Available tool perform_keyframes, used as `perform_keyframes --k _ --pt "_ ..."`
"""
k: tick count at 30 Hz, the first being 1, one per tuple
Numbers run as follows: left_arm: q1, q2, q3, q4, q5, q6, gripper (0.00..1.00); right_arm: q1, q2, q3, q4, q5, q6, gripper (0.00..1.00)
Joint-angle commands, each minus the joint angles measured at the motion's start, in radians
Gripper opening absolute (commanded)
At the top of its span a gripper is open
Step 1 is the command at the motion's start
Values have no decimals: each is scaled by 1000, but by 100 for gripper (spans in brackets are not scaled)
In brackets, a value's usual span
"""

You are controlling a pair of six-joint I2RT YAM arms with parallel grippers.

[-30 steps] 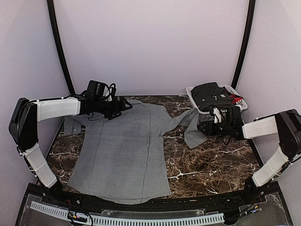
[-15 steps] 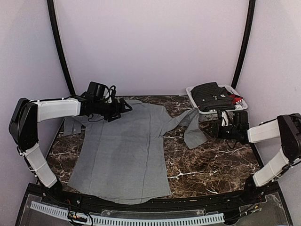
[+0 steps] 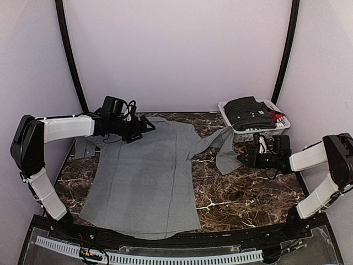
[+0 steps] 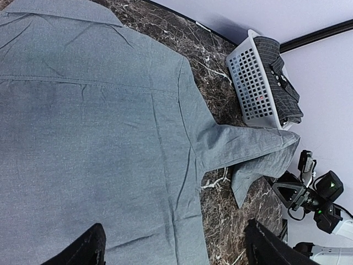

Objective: Fold and stack the long sleeve shirts
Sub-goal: Pick up the sleeve from the center of the board.

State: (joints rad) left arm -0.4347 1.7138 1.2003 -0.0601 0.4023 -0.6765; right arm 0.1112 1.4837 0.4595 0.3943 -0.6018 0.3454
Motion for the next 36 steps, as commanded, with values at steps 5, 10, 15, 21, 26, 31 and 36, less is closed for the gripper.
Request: perform_keyframes --k 5,10,15,21,26,31,36 --pt "1 -20 -20 16 21 6 86 8 29 46 -45 84 -29 55" --pt "1 -14 -15 18 27 4 86 45 65 121 -128 146 -59 54" --pt "1 -10 -5 18 36 3 86 115 112 210 -236 241 -114 53" --pt "1 -7 5 18 38 6 86 142 139 237 -267 251 -133 49" --pt "0 0 11 19 55 9 86 161 136 255 -301 215 -127 26" --pt "-15 -17 -13 41 71 36 86 208 71 289 -367 151 -93 1" --pt "-60 -37 -43 81 89 79 86 278 19 368 -451 109 -50 0"
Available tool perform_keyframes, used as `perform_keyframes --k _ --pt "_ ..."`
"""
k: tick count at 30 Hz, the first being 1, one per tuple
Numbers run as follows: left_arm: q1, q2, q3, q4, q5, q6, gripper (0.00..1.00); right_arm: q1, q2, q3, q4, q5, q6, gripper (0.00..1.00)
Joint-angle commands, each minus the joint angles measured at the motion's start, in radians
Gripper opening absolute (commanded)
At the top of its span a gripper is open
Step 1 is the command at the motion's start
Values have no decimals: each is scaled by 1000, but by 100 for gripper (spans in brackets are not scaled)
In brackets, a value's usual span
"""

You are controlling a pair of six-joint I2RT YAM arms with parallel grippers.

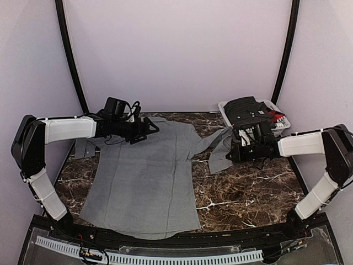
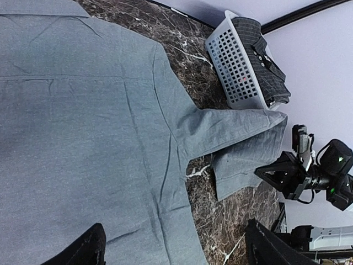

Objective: Fold and stack the long sleeve shirts
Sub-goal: Pick up the sleeve from the center of the board, then pass from the right arm to the left

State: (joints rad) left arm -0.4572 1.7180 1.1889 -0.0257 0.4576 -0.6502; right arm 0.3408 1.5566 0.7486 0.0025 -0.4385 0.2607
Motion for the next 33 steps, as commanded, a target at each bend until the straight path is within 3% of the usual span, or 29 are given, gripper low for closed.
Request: perform_keyframes --k 1,5,17,25,33 --pt "-55 -44 -34 60 36 66 85 78 -55 119 -88 -42 30 0" --pt "-107 -47 -29 79 34 111 84 157 -27 250 -186 19 20 0" --pt "-256 -49 9 46 -55 298 83 342 188 609 -264 -32 30 0" --pt "-305 -47 9 -23 -263 394 87 391 286 760 -304 -46 43 0" --pt "-351 -9 45 -20 -431 410 87 416 324 803 -309 -58 69 0"
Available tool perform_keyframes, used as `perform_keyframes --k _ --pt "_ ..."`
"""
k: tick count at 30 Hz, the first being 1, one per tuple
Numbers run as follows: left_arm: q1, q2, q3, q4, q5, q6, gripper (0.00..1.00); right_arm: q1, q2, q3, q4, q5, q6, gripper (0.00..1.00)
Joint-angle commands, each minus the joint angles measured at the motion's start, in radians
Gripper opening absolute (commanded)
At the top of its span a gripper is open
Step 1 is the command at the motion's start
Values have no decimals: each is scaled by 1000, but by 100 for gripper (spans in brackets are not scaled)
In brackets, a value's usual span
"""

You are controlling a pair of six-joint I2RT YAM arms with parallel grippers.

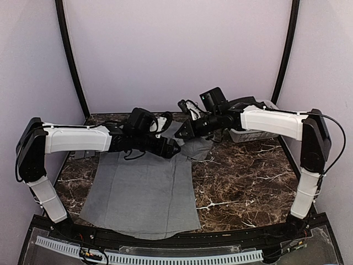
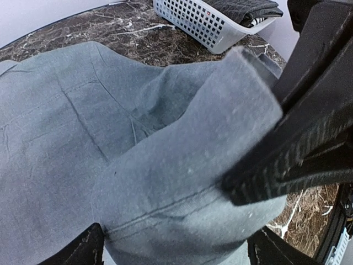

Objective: Fold and stack the long sleeve shirts
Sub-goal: Pass from the right arm to the left

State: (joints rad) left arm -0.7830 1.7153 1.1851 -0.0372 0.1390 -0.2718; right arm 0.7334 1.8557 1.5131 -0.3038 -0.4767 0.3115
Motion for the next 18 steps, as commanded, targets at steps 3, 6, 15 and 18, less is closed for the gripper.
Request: perform_keyframes --k 3,6,15,18 --pt "-33 3 65 4 -126 25 78 30 28 39 -1 -13 24 0" --pt "-39 6 75 10 -153 23 62 31 25 37 7 -4 37 0" --pt "-41 -6 80 -24 -214 -9 0 34 1 27 43 9 57 4" --pt "-41 -50 77 -36 -197 -35 0 34 -38 -1 64 55 54 14"
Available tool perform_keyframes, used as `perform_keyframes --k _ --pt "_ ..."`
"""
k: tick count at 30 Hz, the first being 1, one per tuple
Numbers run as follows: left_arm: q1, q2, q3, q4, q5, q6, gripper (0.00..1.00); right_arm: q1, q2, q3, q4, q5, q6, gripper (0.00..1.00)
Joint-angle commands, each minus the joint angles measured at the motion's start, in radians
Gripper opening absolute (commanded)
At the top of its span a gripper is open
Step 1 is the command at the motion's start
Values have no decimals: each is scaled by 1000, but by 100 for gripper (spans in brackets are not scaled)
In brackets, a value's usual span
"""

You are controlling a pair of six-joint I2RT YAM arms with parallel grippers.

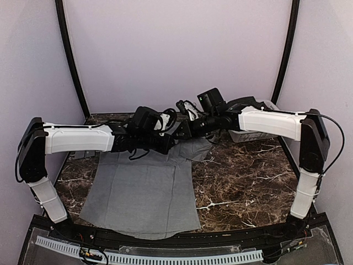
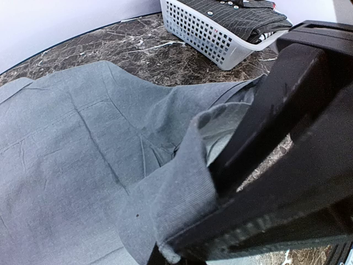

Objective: Fold and stack the long sleeve shirts
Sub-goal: Pass from the right arm to the left

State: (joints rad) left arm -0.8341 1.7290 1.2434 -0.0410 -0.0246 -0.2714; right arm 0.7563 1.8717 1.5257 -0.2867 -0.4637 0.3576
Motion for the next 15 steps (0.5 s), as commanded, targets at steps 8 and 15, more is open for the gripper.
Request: perform_keyframes --k 8,15 --pt "38 -170 -12 -260 -6 -272 0 7 -240 -143 113 273 -29 48" --pt "104 -318 -214 -313 166 -481 0 -11 -250 -219 102 399 -47 48"
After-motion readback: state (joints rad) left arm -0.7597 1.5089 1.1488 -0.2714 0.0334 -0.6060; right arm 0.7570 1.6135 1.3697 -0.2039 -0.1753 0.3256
